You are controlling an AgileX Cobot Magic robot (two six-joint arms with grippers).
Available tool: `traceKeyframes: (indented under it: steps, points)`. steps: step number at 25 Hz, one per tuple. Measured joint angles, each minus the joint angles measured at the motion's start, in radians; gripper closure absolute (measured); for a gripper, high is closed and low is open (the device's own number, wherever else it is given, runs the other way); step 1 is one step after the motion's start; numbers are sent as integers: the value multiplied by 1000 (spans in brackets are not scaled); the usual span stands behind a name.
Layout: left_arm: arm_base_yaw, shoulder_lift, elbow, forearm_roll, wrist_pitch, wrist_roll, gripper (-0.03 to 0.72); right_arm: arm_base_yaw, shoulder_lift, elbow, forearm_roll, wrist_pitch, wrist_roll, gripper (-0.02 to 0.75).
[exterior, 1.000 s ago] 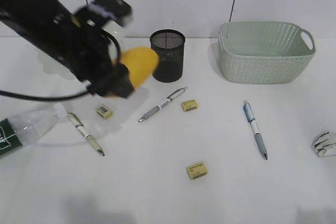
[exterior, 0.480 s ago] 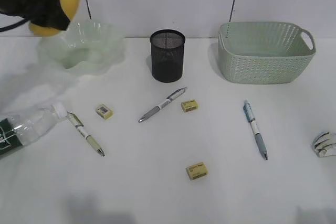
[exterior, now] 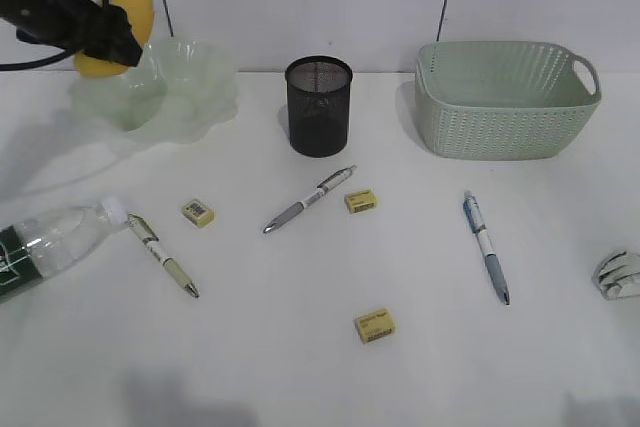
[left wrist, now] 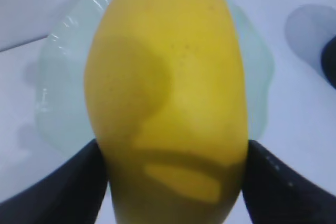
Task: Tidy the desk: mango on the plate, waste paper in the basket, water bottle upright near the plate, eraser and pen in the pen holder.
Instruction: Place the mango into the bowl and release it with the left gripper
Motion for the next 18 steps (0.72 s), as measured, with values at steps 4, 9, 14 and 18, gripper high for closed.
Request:
traceKeyframes:
  steps: [4, 9, 14, 18]
  points:
    - [0, 75, -44, -16, -32, 0, 118, 0, 0, 0, 0, 0, 0, 154]
    - [0, 158, -77, -48, -88, 0, 118, 0, 0, 0, 0, 0, 0, 154]
    - [0, 217, -87, -52, -139, 0, 118, 0, 0, 0, 0, 0, 0, 154]
    - [0, 247, -92, -64, -178, 0, 118, 0, 0, 0, 0, 0, 0, 154]
